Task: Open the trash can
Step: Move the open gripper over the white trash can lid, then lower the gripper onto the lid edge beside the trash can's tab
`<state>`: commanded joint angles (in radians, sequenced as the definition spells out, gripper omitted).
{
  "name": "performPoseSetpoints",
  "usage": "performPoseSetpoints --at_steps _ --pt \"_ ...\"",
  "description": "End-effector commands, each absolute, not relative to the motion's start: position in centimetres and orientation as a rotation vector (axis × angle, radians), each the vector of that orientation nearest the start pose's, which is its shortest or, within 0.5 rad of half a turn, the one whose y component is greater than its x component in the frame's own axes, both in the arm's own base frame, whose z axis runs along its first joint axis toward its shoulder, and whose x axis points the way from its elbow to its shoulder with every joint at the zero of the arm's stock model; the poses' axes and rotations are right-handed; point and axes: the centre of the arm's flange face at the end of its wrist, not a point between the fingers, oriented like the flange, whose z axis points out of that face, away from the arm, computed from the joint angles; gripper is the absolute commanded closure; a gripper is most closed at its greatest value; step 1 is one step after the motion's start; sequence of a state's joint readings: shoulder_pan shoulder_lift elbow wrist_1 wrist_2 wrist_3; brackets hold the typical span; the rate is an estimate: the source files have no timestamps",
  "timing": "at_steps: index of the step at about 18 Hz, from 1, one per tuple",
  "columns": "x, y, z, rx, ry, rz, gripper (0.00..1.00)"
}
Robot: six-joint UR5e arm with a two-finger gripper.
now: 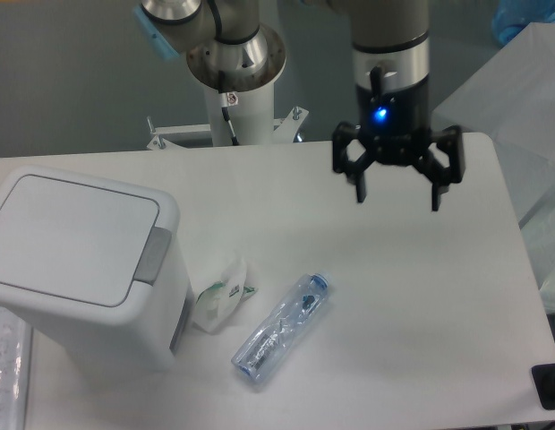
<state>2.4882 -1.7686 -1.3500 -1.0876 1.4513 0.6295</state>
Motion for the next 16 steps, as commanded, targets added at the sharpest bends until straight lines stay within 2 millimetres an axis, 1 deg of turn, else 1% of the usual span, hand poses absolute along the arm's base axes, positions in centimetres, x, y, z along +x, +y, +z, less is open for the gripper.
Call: performPoseSetpoints --at_steps 2,3,5,7,8,10,12,14,16 --pt "-39.2 49.1 55.6 -2.580 -0.518 0.288 0.00" --pt "-38.4 49.8 55.8 -2.540 -0.606 0.230 0.00" --pt "-36.4 51.3 55.0 -2.516 -0.700 0.152 0.00" --pt "-34.7 52.4 53.6 -2.534 -0.713 0.111 0.00" --pt "-33.8 53.1 53.5 -2.536 -0.711 0.095 0.00" --pt "-32.0 54.0 52.7 -2.525 -0.786 0.048 0.00" --pt "-31.0 54.6 52.3 -2.516 -0.829 0.021 0.00" --pt "-29.9 55.1 51.4 -2.534 -0.818 0.005 0.00" --pt "-28.7 55.7 51.3 -2.534 -0.819 -0.014 0.00"
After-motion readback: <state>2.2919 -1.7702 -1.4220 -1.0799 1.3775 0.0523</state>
